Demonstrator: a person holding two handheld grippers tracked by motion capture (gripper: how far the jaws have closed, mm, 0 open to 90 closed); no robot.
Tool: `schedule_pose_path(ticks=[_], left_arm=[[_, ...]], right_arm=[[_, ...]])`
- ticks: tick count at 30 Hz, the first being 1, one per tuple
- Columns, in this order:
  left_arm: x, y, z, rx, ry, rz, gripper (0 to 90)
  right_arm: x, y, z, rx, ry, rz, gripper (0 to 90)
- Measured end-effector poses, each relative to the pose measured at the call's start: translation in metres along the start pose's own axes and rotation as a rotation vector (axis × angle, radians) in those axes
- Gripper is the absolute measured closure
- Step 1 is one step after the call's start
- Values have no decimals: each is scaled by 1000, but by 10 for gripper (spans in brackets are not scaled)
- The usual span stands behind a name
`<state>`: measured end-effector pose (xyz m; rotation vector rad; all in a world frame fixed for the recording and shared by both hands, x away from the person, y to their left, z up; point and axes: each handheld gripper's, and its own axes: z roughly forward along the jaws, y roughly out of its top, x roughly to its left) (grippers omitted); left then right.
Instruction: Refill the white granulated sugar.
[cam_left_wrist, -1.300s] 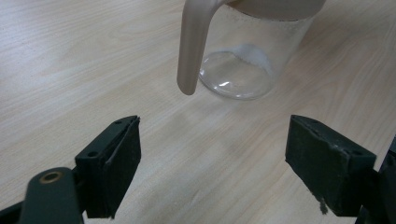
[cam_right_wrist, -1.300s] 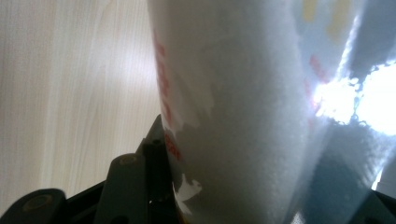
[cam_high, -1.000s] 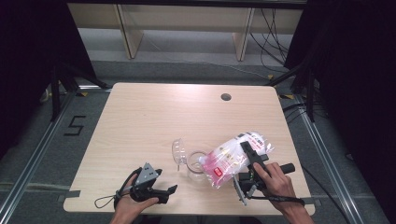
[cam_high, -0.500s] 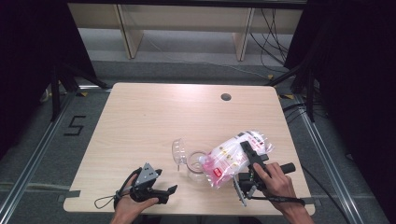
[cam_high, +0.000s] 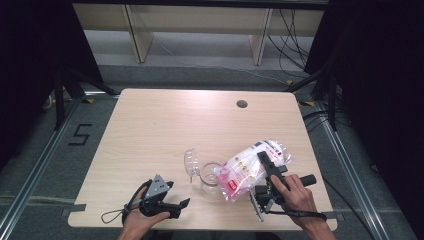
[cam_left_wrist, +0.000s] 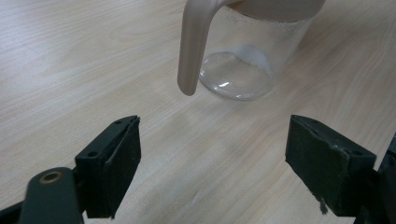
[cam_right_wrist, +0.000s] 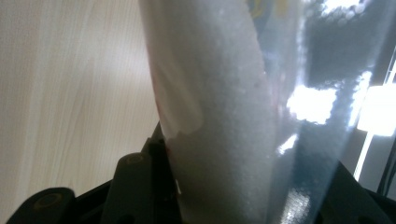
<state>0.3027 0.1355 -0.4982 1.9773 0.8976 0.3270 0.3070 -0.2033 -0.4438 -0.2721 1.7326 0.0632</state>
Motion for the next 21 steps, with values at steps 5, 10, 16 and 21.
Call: schedule_pose_path(ticks=[5,10,16,21], left_arm=[[0,0,0,-7,-1,-7,179],[-1,0,0,-2,-3,-12,179],[0,0,0,-1,-4,-11,179],[-1,0,0,-8,-4,-17,179]], right_arm=[[-4,1,-2,13,7,-43,554],[-8,4,-2,4,-7,-106,556],[-3,3,-1,7,2,-61,560],[-6,2,2,-13,-3,-109,563]])
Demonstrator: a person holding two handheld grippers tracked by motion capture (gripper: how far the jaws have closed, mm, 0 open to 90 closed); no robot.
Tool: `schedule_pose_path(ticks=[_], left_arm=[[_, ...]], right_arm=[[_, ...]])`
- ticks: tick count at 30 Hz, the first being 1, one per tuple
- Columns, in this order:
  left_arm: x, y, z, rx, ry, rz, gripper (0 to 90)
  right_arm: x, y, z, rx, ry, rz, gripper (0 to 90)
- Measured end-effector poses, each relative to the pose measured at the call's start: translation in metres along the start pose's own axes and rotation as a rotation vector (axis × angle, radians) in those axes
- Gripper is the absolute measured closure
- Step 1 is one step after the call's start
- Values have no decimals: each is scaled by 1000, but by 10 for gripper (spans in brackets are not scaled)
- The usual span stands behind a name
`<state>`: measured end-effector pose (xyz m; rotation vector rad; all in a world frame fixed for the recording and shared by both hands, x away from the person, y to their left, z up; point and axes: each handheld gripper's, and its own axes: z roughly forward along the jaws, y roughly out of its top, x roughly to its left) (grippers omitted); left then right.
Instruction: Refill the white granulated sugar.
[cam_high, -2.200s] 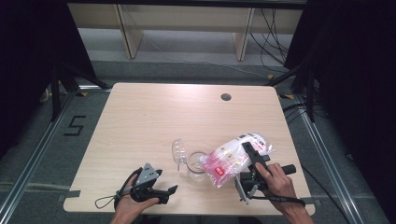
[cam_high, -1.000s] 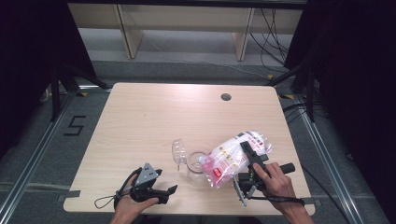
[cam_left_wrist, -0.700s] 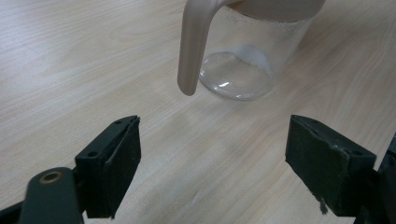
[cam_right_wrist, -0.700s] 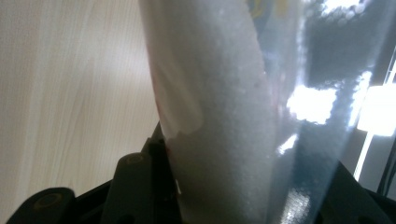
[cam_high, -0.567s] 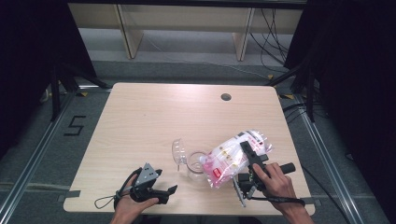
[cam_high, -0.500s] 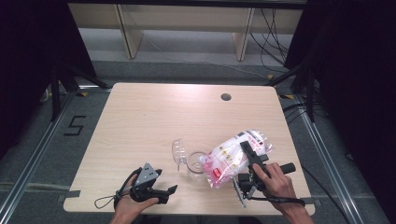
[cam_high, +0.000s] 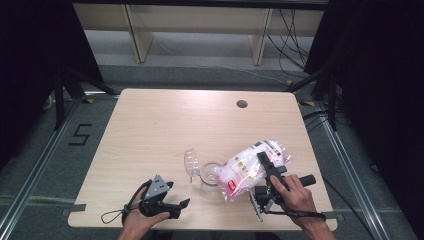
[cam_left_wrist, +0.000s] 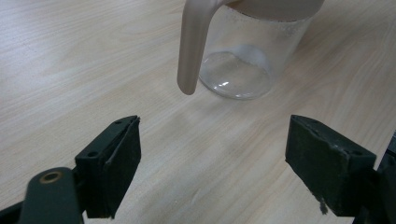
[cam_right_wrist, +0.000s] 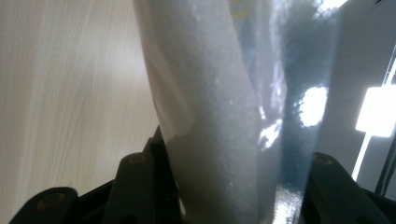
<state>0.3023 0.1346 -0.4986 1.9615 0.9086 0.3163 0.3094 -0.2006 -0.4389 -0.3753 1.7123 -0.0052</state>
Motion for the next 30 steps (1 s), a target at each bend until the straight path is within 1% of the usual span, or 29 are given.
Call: schedule_pose_path(ticks=[1,4,5,6,7,9,10,11,12,13,15,16,17,18,19,20,22,23,24,25,26,27,28,29,30], left_arm=[[0,0,0,2,1,1,179],[1,0,-2,18,4,23,179],[1,0,-1,11,6,9,179],[0,0,0,-3,1,-1,179],[1,0,0,6,1,5,179],[0,0,-1,10,4,2,179],[0,0,-1,9,4,4,179],[0,0,0,0,2,2,179],[0,0,0,-2,2,0,179],[0,0,0,-1,2,0,179],[0,0,-1,8,5,4,179],[0,0,-1,7,5,5,179],[0,0,0,-1,3,1,179],[1,0,0,6,3,7,179],[0,0,-1,9,4,9,179],[0,0,-1,14,4,9,179],[1,0,-1,18,3,22,179],[1,0,-1,19,3,20,179],[0,0,0,11,5,6,179],[0,0,-1,16,5,10,179],[1,0,-1,22,7,19,179],[2,0,-1,21,11,27,179],[1,0,-1,18,8,21,179],[0,0,-1,16,6,12,180],[0,0,-1,13,5,8,179]], right_arm=[[0,0,0,2,-1,8,564],[0,0,-1,3,-6,8,565],[3,0,-2,15,5,44,565],[4,0,-2,19,5,55,566],[3,0,-3,28,10,50,566],[0,1,-2,17,7,10,567],[1,1,-2,17,7,20,568],[4,0,-3,22,7,60,569],[2,1,-2,17,6,26,569],[0,1,-2,15,5,10,569],[2,1,-2,16,5,34,570],[4,1,-2,21,7,59,570],[5,1,-2,20,4,65,570],[4,1,-2,21,8,67,571],[3,1,-2,19,6,54,571],[1,1,-1,5,1,29,571],[0,2,-1,-9,-15,12,572],[2,2,0,-13,-22,33,573],[2,2,0,-11,-21,41,573],[2,3,-1,0,-4,39,573],[2,3,-2,13,3,43,574],[0,3,-1,2,-2,26,574],[-1,3,-1,-1,-5,15,574],[2,3,-2,15,2,47,575],[2,3,-2,13,-1,54,575]])
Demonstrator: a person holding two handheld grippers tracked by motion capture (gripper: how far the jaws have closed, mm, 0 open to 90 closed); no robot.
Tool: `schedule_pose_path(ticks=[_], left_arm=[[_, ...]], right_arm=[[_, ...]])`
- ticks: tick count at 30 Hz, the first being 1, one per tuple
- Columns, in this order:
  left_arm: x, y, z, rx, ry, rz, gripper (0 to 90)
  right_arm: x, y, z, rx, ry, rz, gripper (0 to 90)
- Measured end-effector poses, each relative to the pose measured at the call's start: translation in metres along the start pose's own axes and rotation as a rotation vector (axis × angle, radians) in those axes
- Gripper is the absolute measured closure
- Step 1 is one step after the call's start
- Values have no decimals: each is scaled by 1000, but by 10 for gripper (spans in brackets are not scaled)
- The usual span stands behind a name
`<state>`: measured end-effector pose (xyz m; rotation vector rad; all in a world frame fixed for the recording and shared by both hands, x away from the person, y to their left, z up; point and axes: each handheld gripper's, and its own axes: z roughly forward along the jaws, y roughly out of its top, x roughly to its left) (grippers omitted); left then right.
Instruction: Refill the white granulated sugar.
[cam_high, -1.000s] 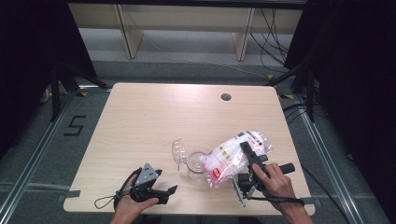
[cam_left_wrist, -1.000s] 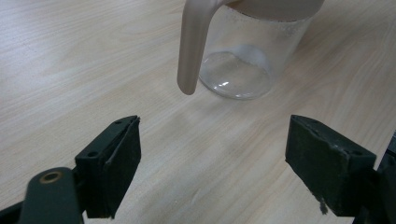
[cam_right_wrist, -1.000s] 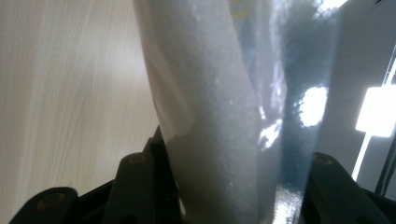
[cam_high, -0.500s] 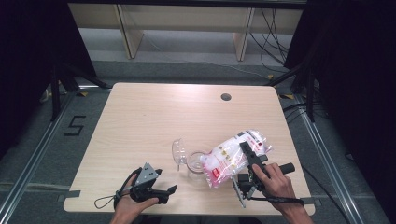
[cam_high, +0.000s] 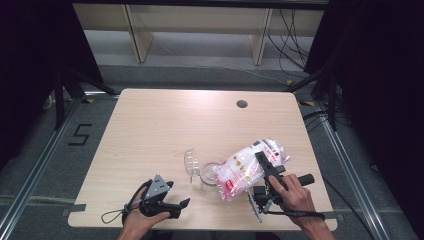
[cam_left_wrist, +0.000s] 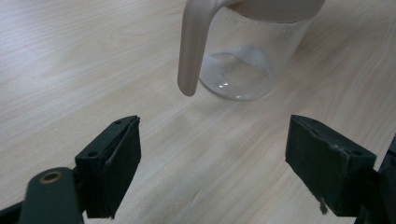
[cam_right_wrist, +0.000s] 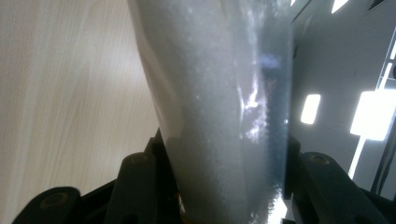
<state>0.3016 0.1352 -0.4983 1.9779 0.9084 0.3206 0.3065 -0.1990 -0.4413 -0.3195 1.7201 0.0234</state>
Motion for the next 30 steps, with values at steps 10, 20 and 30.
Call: schedule_pose_path(ticks=[10,20,30], left_arm=[[0,0,0,-5,0,-6,179],[0,0,0,-7,0,-5,179],[0,0,1,-8,-1,-1,179]], right_arm=[[-3,1,0,-8,-7,-32,578],[0,-1,-1,1,-9,-7,583],[-2,-1,1,-31,-34,-31,589]])
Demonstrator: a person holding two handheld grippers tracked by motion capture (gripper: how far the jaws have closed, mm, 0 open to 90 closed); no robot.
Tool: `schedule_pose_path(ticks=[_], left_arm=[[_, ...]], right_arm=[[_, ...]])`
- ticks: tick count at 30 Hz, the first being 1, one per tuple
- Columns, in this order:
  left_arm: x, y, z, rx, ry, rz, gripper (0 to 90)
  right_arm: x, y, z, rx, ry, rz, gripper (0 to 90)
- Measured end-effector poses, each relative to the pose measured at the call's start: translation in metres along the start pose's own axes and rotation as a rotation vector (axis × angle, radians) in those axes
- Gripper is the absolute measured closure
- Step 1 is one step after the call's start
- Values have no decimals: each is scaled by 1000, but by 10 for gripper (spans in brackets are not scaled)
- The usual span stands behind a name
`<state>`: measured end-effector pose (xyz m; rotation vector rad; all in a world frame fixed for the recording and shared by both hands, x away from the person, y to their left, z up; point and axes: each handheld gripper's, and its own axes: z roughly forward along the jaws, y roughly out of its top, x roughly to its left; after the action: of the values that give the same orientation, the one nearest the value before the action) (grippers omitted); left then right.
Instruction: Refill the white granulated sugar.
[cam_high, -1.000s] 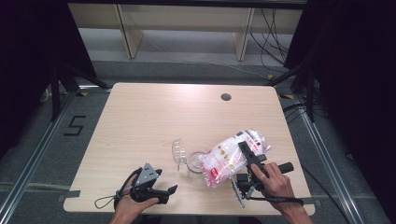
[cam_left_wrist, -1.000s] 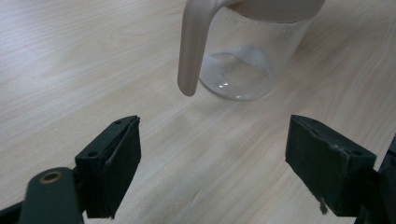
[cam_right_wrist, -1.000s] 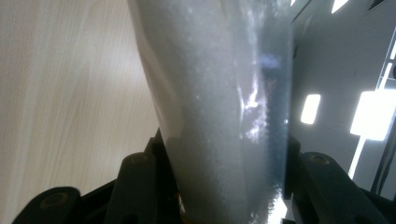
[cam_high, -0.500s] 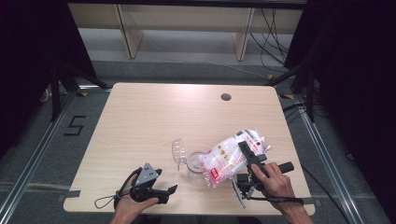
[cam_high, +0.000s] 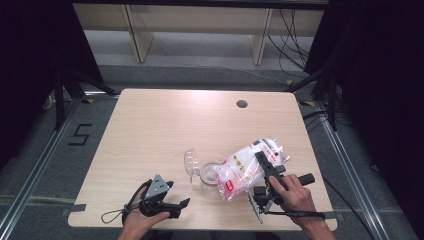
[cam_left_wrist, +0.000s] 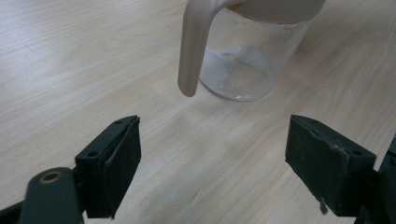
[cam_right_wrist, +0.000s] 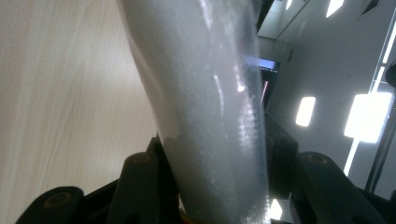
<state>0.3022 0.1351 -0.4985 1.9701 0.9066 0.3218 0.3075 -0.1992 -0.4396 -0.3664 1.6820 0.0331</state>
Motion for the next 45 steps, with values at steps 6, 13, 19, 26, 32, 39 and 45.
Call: schedule_pose_path(ticks=[6,13,19,26,32,39,45], left_arm=[[0,0,-1,7,2,2,179],[0,0,0,-5,-1,-5,179],[0,0,0,-6,0,-5,179],[0,0,0,-5,0,-3,179],[1,0,-1,9,1,13,179],[0,0,0,-5,0,-3,179],[0,0,-1,-3,2,-2,179]], right_arm=[[-2,0,0,-11,2,-32,593],[-2,0,0,-9,0,-24,596],[-2,0,0,-10,0,-19,598],[2,0,-2,15,14,32,599],[1,0,-2,10,16,24,601],[0,0,-2,6,17,6,604],[-3,1,-1,-16,-6,-27,606]])
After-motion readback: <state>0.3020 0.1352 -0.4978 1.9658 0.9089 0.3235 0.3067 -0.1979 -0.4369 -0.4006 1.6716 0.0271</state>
